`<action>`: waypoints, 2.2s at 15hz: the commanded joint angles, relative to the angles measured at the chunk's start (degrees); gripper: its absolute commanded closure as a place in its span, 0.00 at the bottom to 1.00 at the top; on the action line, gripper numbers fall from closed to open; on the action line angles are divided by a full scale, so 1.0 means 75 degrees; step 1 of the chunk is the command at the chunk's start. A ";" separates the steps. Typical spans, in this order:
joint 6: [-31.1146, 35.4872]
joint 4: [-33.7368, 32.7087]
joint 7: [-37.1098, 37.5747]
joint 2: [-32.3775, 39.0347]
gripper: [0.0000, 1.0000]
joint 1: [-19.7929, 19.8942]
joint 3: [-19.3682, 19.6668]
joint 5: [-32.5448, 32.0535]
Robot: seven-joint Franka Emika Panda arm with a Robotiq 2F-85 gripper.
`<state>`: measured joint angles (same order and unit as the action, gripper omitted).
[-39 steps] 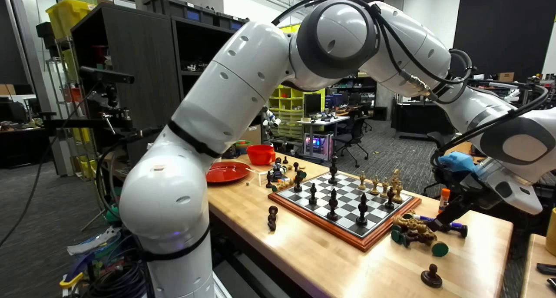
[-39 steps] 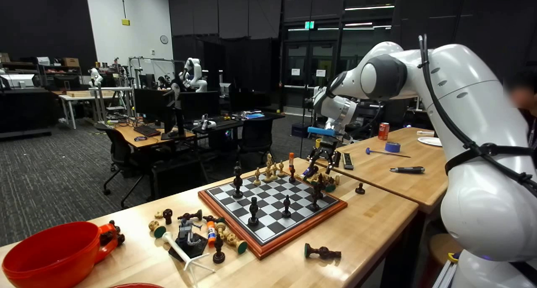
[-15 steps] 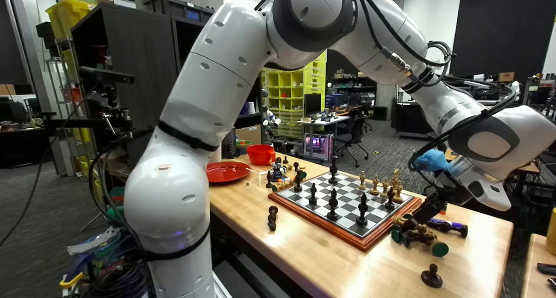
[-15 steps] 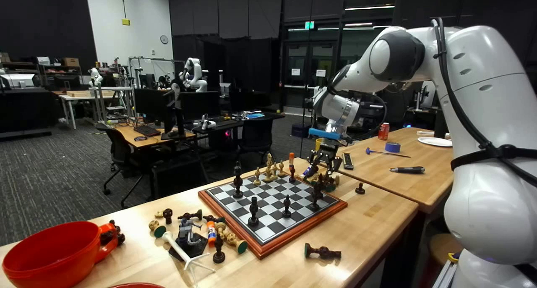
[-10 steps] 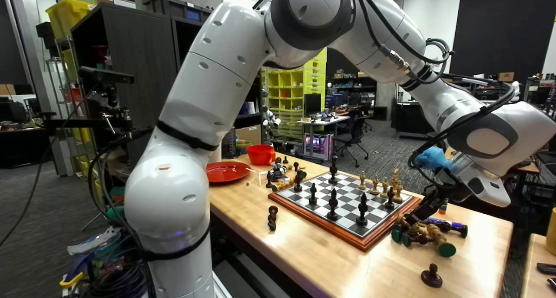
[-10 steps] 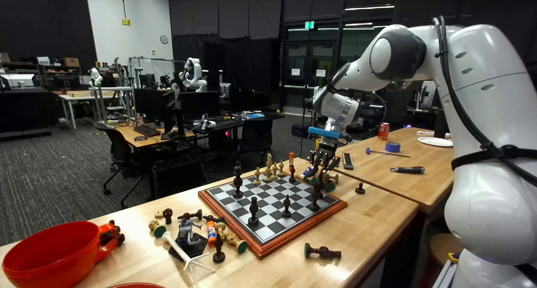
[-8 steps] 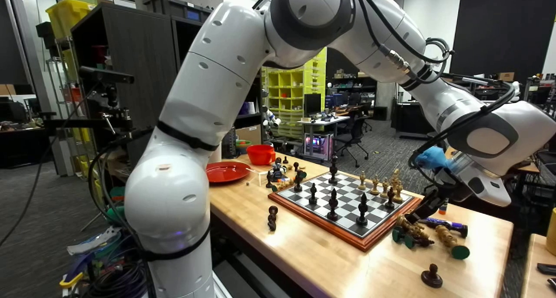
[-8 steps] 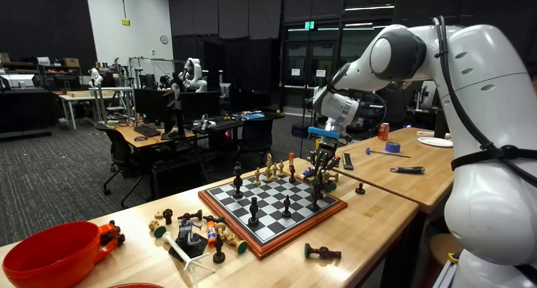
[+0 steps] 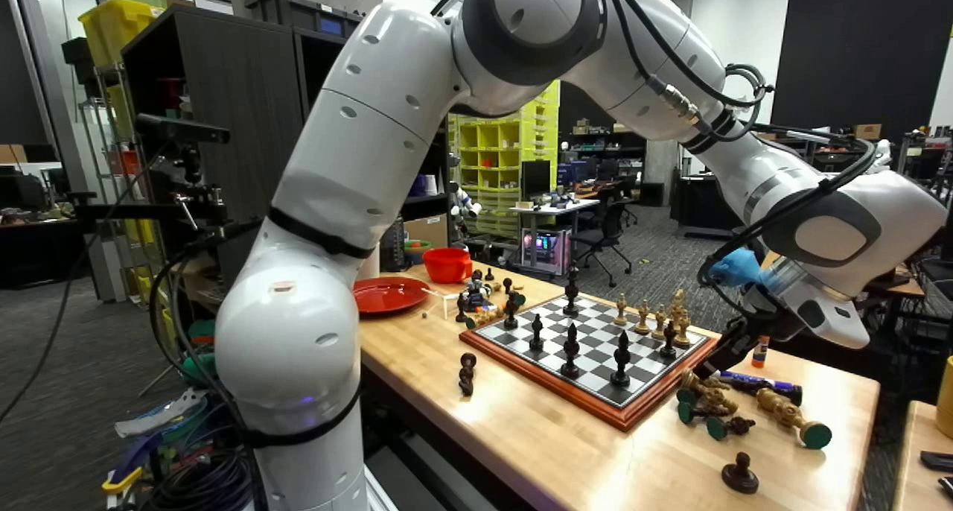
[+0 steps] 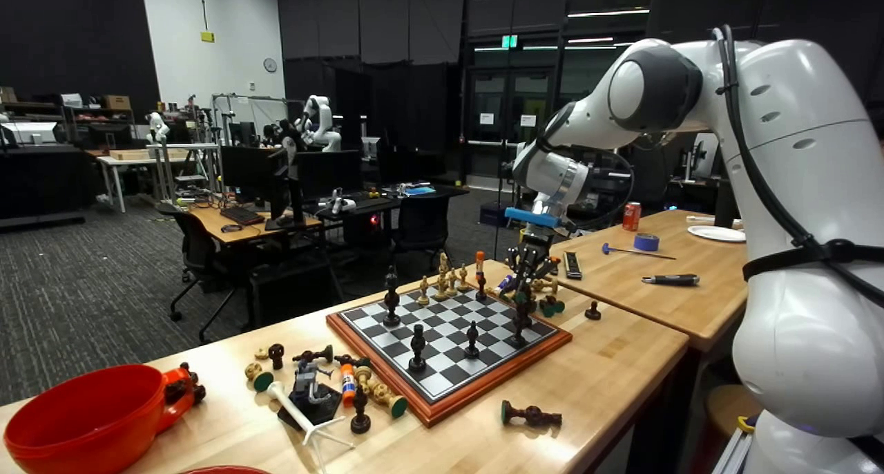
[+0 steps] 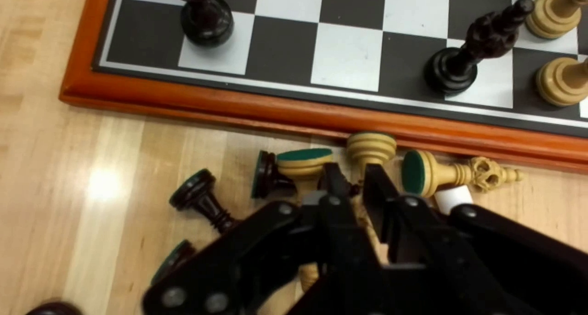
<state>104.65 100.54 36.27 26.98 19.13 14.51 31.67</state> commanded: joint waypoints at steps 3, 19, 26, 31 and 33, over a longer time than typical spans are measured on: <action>0.0059 0.0173 -0.0109 -0.0289 0.36 -0.0112 -0.0018 0.0040; 0.0113 0.0192 -0.0079 -0.0207 0.00 -0.0086 0.0113 -0.0008; 0.0218 0.0341 -0.0141 -0.0183 0.00 0.0002 0.0162 -0.0007; 0.0418 0.0315 -0.0067 -0.0318 0.00 -0.0101 0.0153 -0.0105; 0.0471 0.0304 -0.0058 -0.0361 0.00 -0.0150 0.0138 -0.0128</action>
<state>107.23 101.55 35.48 26.62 18.83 15.48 31.63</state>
